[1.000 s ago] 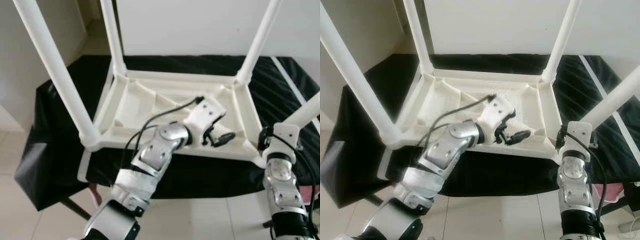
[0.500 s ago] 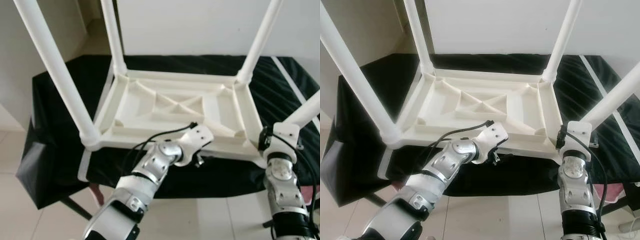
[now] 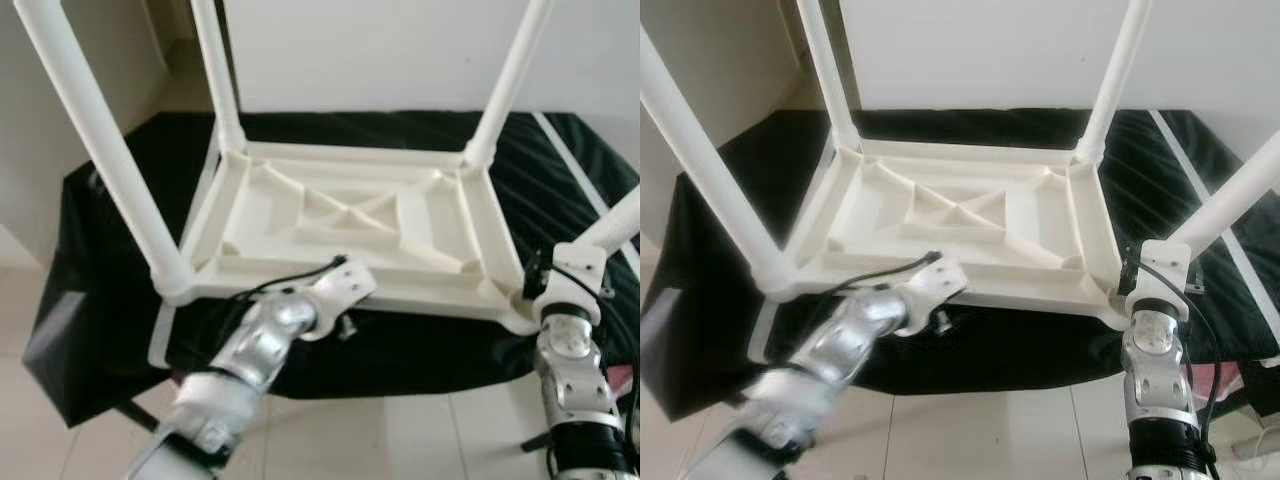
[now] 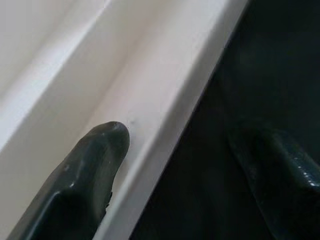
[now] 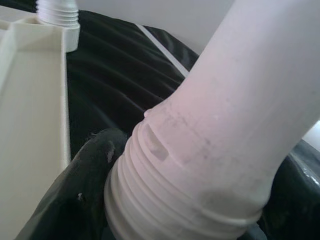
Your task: Building children table
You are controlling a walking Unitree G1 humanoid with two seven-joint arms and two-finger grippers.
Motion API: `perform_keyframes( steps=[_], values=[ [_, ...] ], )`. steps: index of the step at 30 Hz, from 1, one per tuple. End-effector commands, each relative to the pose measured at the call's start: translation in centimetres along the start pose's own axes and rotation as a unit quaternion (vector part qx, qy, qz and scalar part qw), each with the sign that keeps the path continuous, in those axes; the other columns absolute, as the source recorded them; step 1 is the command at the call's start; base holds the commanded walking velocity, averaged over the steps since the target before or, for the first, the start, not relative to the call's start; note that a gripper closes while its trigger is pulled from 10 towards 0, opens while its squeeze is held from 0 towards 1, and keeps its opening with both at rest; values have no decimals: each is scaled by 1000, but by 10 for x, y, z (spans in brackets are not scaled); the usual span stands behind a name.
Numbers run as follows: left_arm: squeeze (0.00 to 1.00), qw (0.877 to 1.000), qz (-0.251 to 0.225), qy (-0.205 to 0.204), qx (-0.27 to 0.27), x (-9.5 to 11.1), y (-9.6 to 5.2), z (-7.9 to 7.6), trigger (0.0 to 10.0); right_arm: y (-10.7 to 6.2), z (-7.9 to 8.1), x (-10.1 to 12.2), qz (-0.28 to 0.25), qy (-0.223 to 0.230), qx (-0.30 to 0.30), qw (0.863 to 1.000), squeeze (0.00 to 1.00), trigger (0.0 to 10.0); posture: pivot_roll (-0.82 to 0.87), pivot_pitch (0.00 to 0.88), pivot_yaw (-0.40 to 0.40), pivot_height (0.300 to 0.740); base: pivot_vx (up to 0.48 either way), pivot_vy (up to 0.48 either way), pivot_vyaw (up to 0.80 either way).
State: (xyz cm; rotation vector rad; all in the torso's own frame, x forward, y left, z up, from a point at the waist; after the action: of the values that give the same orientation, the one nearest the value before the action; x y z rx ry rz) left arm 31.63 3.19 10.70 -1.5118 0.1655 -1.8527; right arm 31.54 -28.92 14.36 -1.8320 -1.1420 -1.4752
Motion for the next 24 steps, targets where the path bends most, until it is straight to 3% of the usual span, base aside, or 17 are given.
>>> perform_keyframes(
  steps=[1,2,4,6,12,14,16,18,23,24],
  values=[
    [0,995,33,-15,-90,-21,-4,-23,10000,1,-1,-1,3,-6,-1,1000,0,10000,-83,64,-9,740,0,0,0],
    [0,993,33,-12,-109,-23,-13,-27,10000,1,1,-1,4,-6,0,1000,0,10000,-81,62,-10,740,0,0,0],
    [0,993,35,-12,-114,-24,-15,-28,10000,1,2,-1,4,-6,1,1000,0,10000,-81,62,-10,740,0,0,0],
    [0,990,41,12,-132,-29,-23,-30,10000,2,4,-1,6,-9,6,1000,0,10000,-77,60,-13,740,0,0,0],
    [0,994,37,11,-106,-23,-24,-24,10000,3,5,-2,8,-26,10,1000,0,10000,-79,57,-17,740,0,0,0],
    [0,999,-10,-18,-49,4,-14,-12,10000,7,-4,-1,15,-53,-6,998,0,10000,-84,57,-21,740,0,0,0],
    [0,999,-19,-25,-41,8,-13,-10,10000,7,-6,-1,16,-57,-9,998,0,10000,-84,57,-21,740,0,0,0],
    [0,998,-55,-39,-13,26,-11,-6,10000,10,-16,-2,32,-79,-30,996,0,10000,-88,54,-23,740,0,0,0],
    [0,995,-83,-54,-5,38,-10,-5,10000,13,-26,-3,48,-106,-52,992,0,10000,-90,52,-24,740,0,0,0],
    [0,992,-105,-70,-10,48,-11,-7,10000,14,-37,-4,67,-137,-74,986,0,10000,-92,50,-26,740,0,0,0]
  ],
)
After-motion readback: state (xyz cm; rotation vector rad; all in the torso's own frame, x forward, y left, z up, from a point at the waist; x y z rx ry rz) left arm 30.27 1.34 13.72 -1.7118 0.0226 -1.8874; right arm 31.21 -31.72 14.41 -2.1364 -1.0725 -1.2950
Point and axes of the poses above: a point about 5 cm out from each wrist's last joint towards the gripper, its own y axis pointing out of the wrist towards the gripper, its own x axis along the axis of the wrist's last joint, z = x × y, the point moved 3 cm from there along y, pointing out of the wrist towards the gripper, and after that the axes turned 1 degree about -y, right-handed, at the moved point
